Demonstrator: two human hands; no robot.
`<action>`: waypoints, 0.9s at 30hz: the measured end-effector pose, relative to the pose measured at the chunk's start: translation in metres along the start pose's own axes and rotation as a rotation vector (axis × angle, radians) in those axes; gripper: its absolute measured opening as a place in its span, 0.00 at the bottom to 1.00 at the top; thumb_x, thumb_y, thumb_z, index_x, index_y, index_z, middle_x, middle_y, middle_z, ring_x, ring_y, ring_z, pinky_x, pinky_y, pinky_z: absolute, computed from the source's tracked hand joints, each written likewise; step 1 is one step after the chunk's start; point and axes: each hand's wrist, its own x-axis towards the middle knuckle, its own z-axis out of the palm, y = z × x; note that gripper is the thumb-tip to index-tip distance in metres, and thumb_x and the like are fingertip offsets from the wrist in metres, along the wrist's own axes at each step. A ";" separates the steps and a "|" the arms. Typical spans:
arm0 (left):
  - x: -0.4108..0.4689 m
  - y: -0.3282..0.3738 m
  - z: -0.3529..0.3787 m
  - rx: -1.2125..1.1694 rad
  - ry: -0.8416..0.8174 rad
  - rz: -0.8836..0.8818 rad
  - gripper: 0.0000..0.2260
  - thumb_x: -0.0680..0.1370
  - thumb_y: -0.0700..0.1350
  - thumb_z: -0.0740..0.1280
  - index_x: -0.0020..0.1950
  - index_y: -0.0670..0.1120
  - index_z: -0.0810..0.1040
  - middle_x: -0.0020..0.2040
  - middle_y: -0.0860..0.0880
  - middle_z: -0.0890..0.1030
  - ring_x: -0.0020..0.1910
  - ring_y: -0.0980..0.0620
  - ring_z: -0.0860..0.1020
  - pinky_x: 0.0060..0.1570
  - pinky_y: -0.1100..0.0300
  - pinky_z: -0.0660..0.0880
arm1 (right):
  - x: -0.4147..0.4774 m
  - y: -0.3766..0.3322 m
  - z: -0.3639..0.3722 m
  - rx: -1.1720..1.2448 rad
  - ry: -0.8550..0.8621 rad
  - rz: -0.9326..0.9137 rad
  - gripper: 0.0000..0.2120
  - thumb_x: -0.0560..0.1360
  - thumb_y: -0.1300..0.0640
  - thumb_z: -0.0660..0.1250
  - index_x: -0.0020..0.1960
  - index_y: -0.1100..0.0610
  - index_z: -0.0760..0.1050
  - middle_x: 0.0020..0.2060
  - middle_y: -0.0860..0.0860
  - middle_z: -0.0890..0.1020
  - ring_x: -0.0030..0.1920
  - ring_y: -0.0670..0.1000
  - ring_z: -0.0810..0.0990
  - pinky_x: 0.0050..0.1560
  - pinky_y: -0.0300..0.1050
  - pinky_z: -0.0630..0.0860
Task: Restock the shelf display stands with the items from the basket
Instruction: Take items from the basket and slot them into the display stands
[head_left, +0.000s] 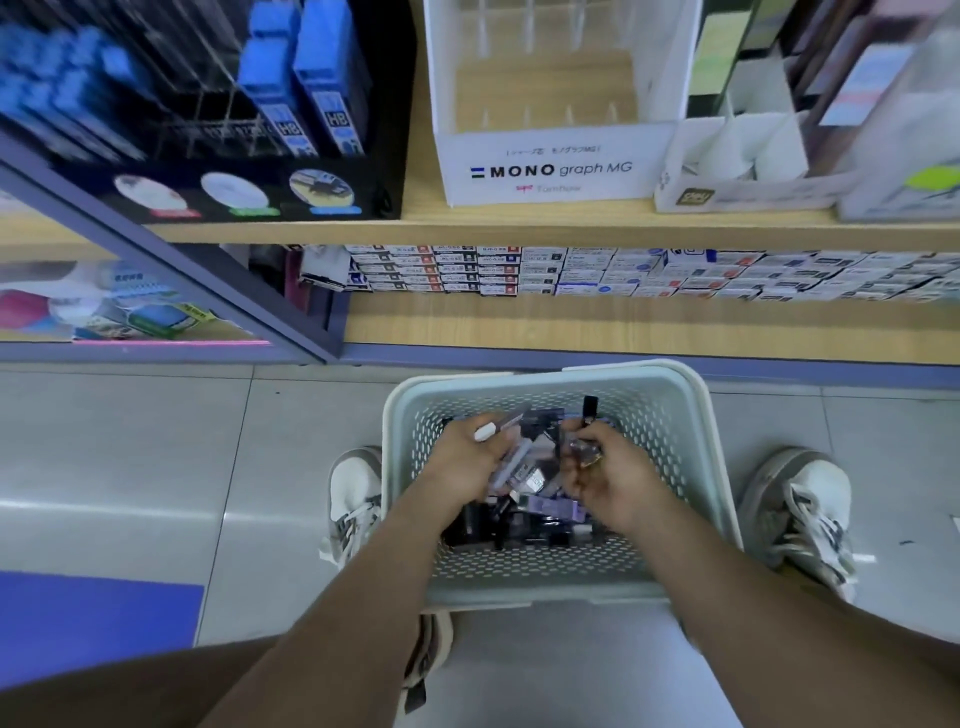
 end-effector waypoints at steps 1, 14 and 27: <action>-0.003 0.003 -0.001 0.018 0.002 0.014 0.05 0.79 0.48 0.65 0.50 0.49 0.80 0.32 0.46 0.79 0.24 0.53 0.75 0.25 0.64 0.70 | -0.003 -0.002 0.000 0.076 -0.031 0.037 0.09 0.79 0.63 0.58 0.44 0.59 0.76 0.32 0.56 0.79 0.34 0.53 0.79 0.29 0.41 0.76; -0.052 0.052 0.010 0.135 0.012 0.254 0.07 0.80 0.50 0.62 0.44 0.53 0.76 0.27 0.55 0.73 0.24 0.57 0.69 0.28 0.64 0.65 | -0.065 -0.020 0.027 -0.144 -0.045 -0.078 0.09 0.68 0.64 0.54 0.34 0.60 0.71 0.27 0.56 0.73 0.25 0.53 0.69 0.28 0.41 0.67; -0.110 0.086 0.026 1.025 0.280 0.563 0.22 0.81 0.49 0.55 0.74 0.50 0.56 0.52 0.46 0.80 0.46 0.43 0.80 0.39 0.53 0.74 | -0.124 -0.040 0.041 -0.424 -0.267 -0.245 0.29 0.70 0.33 0.68 0.58 0.55 0.79 0.49 0.54 0.85 0.48 0.54 0.85 0.50 0.54 0.81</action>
